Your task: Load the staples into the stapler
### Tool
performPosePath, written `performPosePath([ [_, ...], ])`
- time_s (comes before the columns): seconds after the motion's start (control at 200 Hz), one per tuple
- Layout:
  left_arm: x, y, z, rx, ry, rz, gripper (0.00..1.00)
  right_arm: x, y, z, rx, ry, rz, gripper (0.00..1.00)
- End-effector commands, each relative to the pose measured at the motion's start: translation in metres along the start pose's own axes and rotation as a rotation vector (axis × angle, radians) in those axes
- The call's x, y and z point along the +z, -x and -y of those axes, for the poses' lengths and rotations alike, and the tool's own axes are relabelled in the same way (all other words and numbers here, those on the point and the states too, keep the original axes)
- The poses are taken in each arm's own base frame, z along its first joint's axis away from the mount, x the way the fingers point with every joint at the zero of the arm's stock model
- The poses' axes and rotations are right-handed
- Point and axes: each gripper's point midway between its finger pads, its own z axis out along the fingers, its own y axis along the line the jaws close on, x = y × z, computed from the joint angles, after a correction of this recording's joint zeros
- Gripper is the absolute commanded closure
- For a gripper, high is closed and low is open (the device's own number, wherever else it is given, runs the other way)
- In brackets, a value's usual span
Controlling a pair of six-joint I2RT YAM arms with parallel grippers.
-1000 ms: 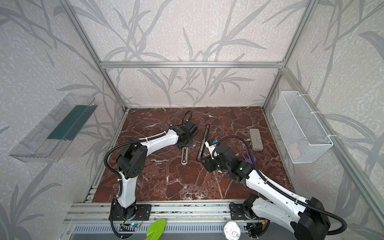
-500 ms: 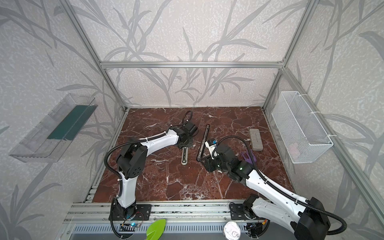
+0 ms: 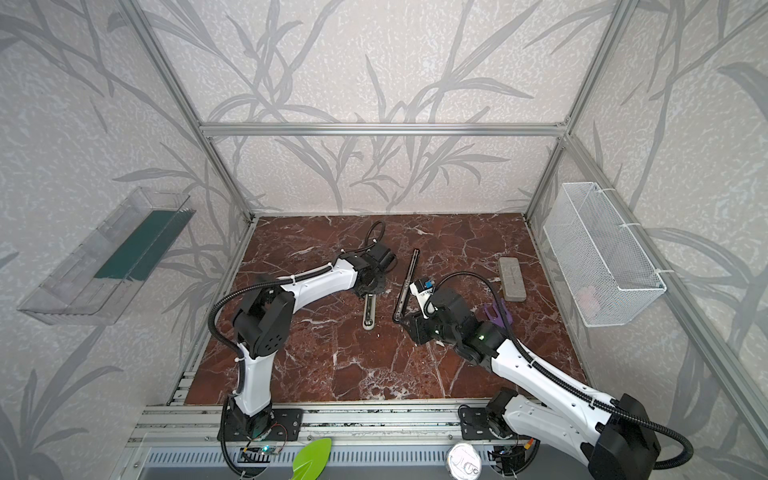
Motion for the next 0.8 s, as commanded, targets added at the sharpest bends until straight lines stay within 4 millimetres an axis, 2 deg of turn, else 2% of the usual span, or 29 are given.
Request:
performPosePath([
  [0.0,-0.006,0.003,-0.007,0.003,0.027,0.018,0.89,-0.001,0.002,-0.004,0.000,0.010,0.010,0.57],
  [0.21,-0.018,0.011,-0.006,-0.003,0.005,0.040,0.89,-0.001,0.002,-0.004,0.000,0.012,0.013,0.57],
  [0.795,-0.002,0.001,-0.017,0.001,0.078,0.011,0.89,-0.001,0.005,-0.008,-0.007,0.020,0.011,0.57],
])
